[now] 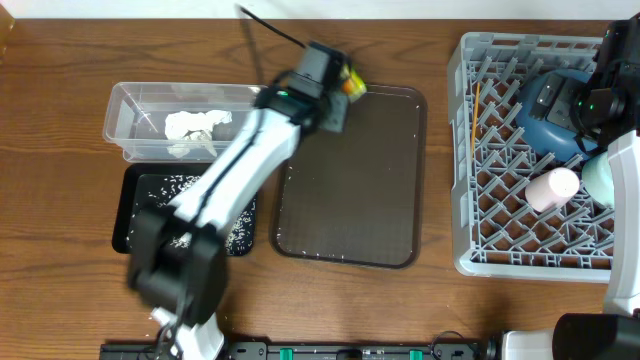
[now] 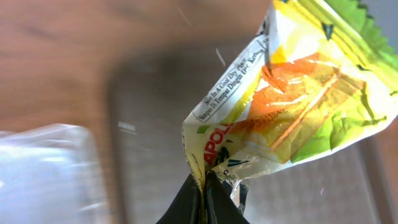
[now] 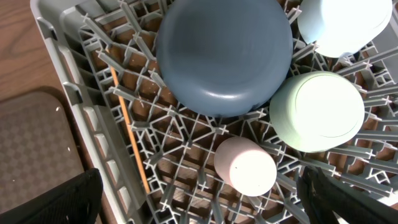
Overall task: Sort waste into correct bins and load items into the dishwasher rack
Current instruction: 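Carry the wrapper left and drop it into the clear container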
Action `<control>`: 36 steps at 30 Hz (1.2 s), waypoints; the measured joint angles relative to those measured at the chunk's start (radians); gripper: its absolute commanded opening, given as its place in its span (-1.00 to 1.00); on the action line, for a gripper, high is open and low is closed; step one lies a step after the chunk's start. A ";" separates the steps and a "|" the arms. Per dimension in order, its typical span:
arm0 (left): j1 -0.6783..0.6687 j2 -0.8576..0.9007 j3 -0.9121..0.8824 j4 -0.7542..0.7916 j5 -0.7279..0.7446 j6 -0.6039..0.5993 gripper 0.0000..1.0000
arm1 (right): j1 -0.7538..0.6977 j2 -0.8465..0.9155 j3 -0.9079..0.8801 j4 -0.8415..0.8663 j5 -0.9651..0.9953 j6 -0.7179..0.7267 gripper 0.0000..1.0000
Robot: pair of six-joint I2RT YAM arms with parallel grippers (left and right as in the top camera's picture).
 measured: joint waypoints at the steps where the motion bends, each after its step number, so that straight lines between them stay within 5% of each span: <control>1: 0.014 -0.044 0.000 -0.007 -0.034 -0.027 -0.88 | 0.000 0.000 0.000 0.000 0.000 0.000 0.98; 6: 0.129 -0.153 0.002 -0.087 -0.142 -0.198 -0.88 | 0.000 0.000 0.000 0.000 0.000 0.000 0.98; 19: 0.424 -0.126 0.001 -0.302 -0.201 -0.867 -0.87 | 0.000 0.000 0.000 0.000 0.000 0.000 0.98; 24: 0.435 -0.124 0.001 -0.306 -0.201 -0.946 -0.85 | 0.000 0.000 0.000 0.000 0.000 0.000 0.98; 29: 0.434 -0.124 0.001 -0.306 -0.201 -0.974 -0.66 | 0.000 0.000 0.000 0.000 0.000 0.000 0.99; 31: 0.434 -0.124 0.001 -0.306 -0.201 -0.977 -0.31 | 0.000 0.000 0.000 0.000 0.000 0.000 0.99; 36: 0.434 -0.124 0.001 -0.310 -0.201 -0.988 -0.28 | 0.000 0.000 0.000 0.000 0.000 0.000 0.99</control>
